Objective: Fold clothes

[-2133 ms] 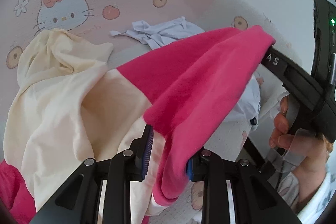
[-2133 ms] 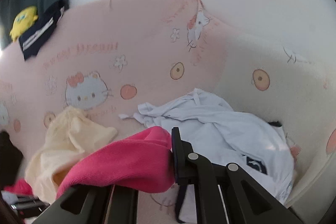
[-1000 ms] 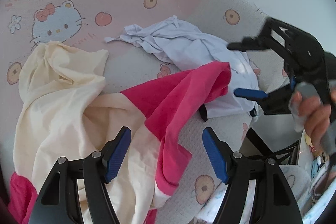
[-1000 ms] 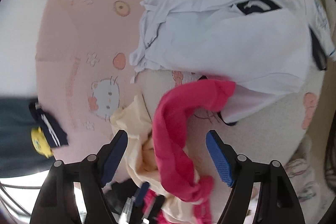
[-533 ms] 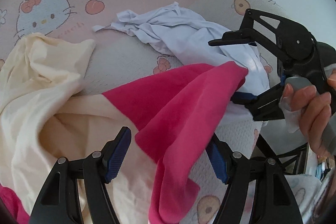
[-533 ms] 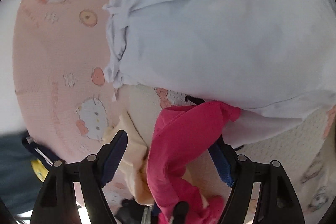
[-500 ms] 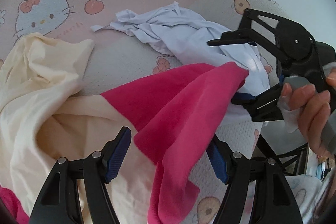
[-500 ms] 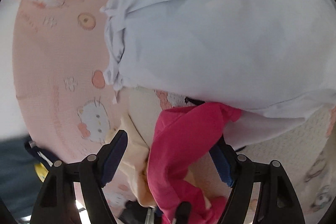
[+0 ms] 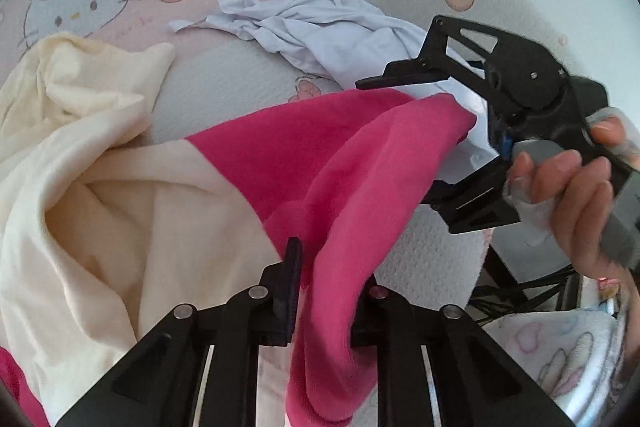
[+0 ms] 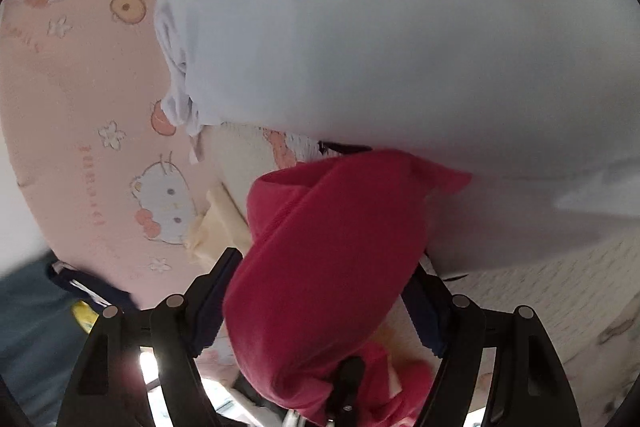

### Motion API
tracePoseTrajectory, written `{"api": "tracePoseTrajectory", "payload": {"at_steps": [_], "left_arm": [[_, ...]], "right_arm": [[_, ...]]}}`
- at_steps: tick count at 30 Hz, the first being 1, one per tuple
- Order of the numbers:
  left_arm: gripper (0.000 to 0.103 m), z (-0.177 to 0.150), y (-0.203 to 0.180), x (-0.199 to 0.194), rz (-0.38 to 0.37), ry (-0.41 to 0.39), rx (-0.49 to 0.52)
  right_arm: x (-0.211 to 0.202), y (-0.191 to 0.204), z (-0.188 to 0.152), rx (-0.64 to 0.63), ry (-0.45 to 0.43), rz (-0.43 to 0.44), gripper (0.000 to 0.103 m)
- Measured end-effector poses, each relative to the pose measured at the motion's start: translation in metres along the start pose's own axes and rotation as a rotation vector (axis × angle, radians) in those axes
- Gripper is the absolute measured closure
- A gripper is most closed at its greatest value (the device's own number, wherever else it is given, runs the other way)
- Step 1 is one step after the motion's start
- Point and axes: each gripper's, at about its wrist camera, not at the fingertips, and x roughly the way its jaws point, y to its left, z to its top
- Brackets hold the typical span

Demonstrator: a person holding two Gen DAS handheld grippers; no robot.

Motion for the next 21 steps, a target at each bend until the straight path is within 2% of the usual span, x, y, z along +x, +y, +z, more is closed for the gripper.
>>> {"api": "tracePoseTrajectory", "payload": {"at_steps": [3, 5, 6, 7, 9, 12, 13, 16, 18, 21], "left_arm": [[0.089, -0.001, 0.005, 0.002, 0.015, 0.011, -0.016], [0.089, -0.002, 0.007, 0.001, 0.0, 0.01, -0.03], [0.089, -0.003, 0.007, 0.001, -0.002, 0.009, -0.033], [0.089, -0.002, 0.006, 0.0, 0.0, 0.006, -0.031], [0.089, -0.003, 0.005, -0.002, 0.002, 0.004, -0.027], [0.089, -0.004, 0.004, -0.006, -0.008, 0.004, -0.032], [0.089, -0.004, 0.003, -0.007, -0.015, 0.003, -0.038], [0.089, -0.003, -0.001, -0.014, -0.038, -0.025, -0.04], [0.089, 0.0, -0.007, -0.017, -0.049, -0.036, -0.036], [0.089, 0.007, -0.018, -0.016, -0.074, -0.039, -0.027]], "right_arm": [[-0.006, -0.002, 0.003, 0.005, -0.063, -0.036, 0.026], [-0.013, 0.001, 0.002, -0.022, -0.103, -0.021, 0.031], [-0.016, 0.005, 0.0, -0.049, -0.123, -0.017, 0.045], [-0.019, 0.009, -0.001, -0.079, -0.143, -0.015, 0.055], [-0.021, 0.021, -0.005, -0.173, -0.171, -0.052, 0.063], [-0.02, 0.039, -0.014, -0.319, -0.215, -0.107, 0.083], [-0.021, 0.043, -0.018, -0.37, -0.23, -0.121, 0.087], [-0.033, 0.07, -0.04, -0.575, -0.32, -0.149, 0.09], [-0.049, 0.089, -0.059, -0.719, -0.421, -0.168, 0.092], [-0.069, 0.102, -0.073, -0.81, -0.536, -0.192, 0.094]]}}
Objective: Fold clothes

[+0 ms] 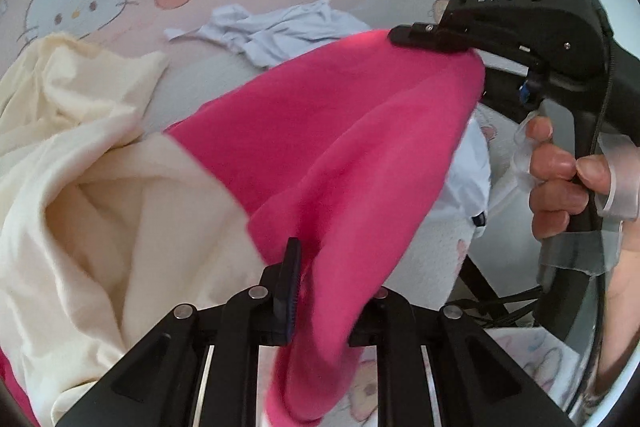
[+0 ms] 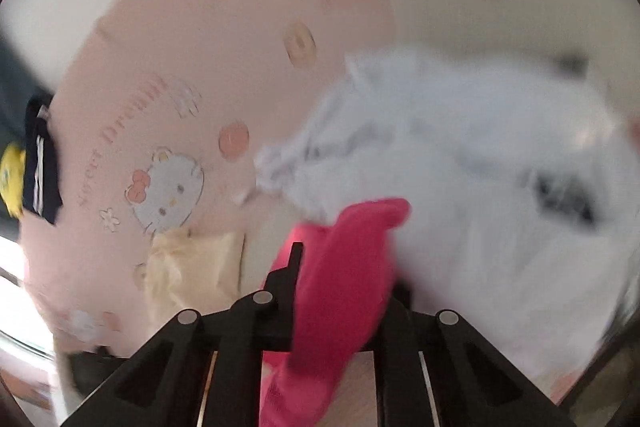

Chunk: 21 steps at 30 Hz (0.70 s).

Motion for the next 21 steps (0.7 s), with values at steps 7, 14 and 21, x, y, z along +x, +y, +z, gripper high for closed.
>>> {"api": "tracePoseTrajectory", "payload": {"at_steps": [7, 14, 21], "left_arm": [[0.089, 0.014, -0.034, 0.02, -0.021, 0.037, 0.057], [0.089, 0.009, -0.029, 0.017, -0.087, -0.038, -0.089], [0.022, 0.007, -0.01, -0.018, -0.185, -0.077, -0.244]], "right_arm": [[0.003, -0.027, 0.028, 0.068, -0.028, -0.047, 0.097], [0.008, -0.066, 0.021, 0.139, 0.027, -0.101, 0.095], [0.002, -0.069, -0.007, 0.253, 0.115, 0.084, 0.04]]}}
